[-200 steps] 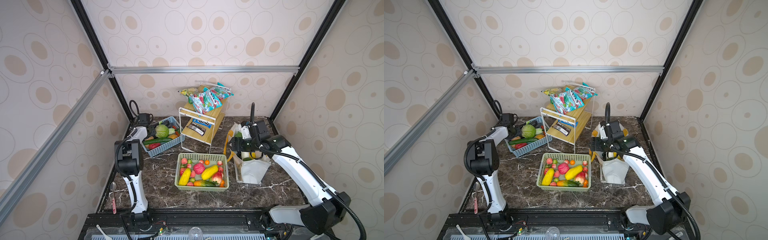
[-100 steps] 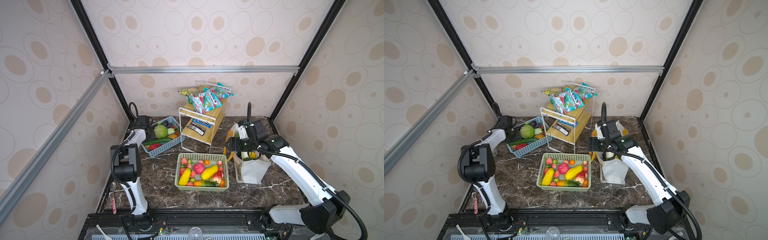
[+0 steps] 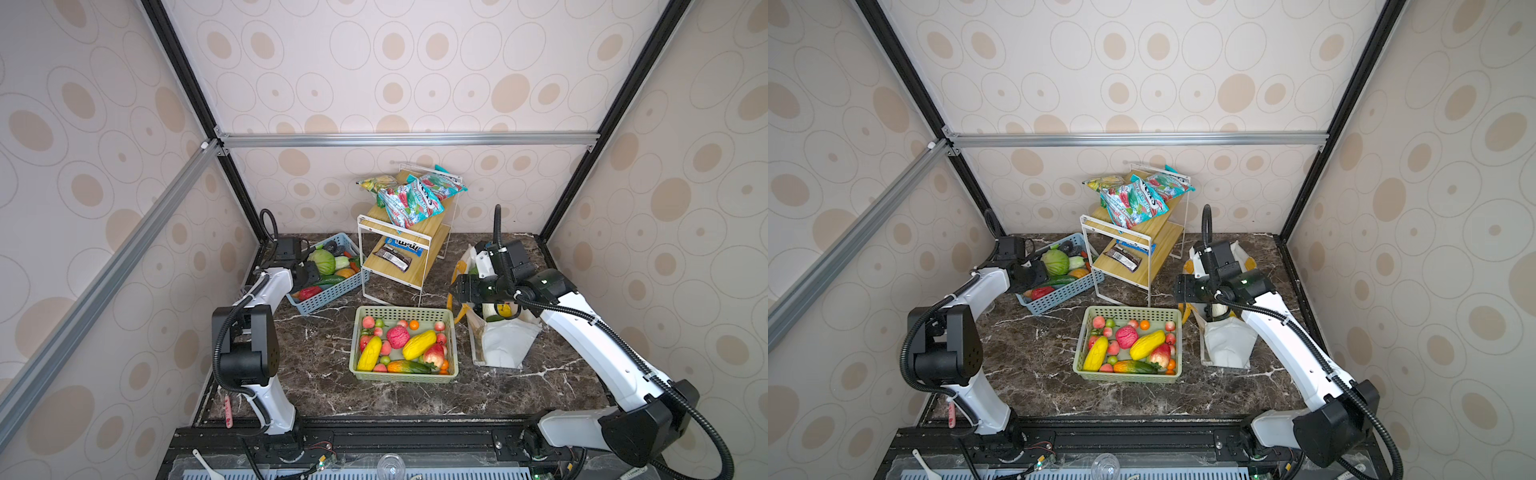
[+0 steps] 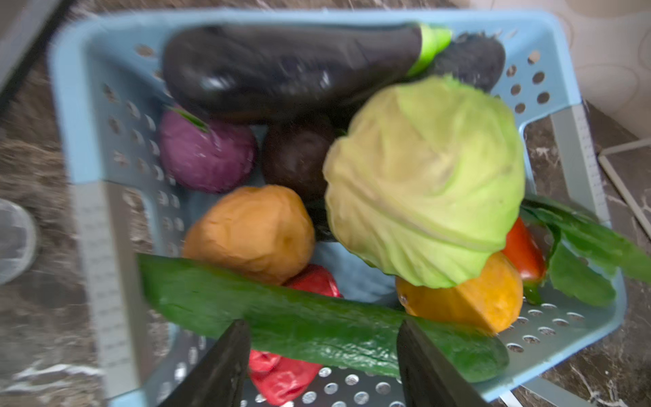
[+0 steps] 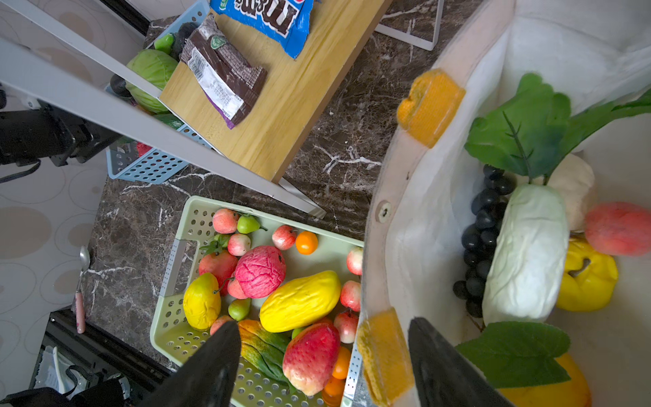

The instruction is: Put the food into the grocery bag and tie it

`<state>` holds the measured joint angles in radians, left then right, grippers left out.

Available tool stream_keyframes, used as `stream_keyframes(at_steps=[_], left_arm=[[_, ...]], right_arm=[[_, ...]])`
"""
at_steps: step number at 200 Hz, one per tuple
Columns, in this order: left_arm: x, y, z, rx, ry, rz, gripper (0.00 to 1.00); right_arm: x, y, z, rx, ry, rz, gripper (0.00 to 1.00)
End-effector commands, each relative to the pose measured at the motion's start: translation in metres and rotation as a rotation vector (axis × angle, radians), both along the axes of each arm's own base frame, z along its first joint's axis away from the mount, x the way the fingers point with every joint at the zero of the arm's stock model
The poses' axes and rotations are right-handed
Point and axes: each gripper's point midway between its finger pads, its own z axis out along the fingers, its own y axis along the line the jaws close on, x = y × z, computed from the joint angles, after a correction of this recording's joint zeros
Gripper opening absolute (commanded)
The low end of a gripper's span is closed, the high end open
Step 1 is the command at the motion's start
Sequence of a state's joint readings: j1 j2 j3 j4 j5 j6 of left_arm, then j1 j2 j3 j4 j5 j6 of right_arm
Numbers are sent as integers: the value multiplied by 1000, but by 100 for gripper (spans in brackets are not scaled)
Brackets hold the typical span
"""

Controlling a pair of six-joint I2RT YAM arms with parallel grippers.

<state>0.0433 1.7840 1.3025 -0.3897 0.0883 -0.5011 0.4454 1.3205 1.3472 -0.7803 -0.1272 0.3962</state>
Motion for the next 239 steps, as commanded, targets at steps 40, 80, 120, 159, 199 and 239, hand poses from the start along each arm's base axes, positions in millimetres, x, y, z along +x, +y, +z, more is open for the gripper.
stream_keyframes(at_steps=[40, 80, 120, 159, 199, 239], left_arm=[[18, -23, -14, -20, -4, -4, 62], [27, -51, -16, -103, -39, -35, 62], [36, -71, -11, -124, -60, -68, 62], [35, -56, 12, -47, -103, -25, 60], [21, -36, 22, -11, -140, 105, 55], [4, -22, 17, 34, -131, 164, 50]], right_arm=[[-5, -4, 0, -17, -10, -6, 78], [-6, -4, 0, -13, -10, -8, 78], [-7, -4, 0, -10, -10, -6, 78], [-10, -6, -1, -17, -12, -7, 78], [-10, -4, -3, -6, -5, -3, 78], [-12, -5, -2, -12, -9, -4, 78]])
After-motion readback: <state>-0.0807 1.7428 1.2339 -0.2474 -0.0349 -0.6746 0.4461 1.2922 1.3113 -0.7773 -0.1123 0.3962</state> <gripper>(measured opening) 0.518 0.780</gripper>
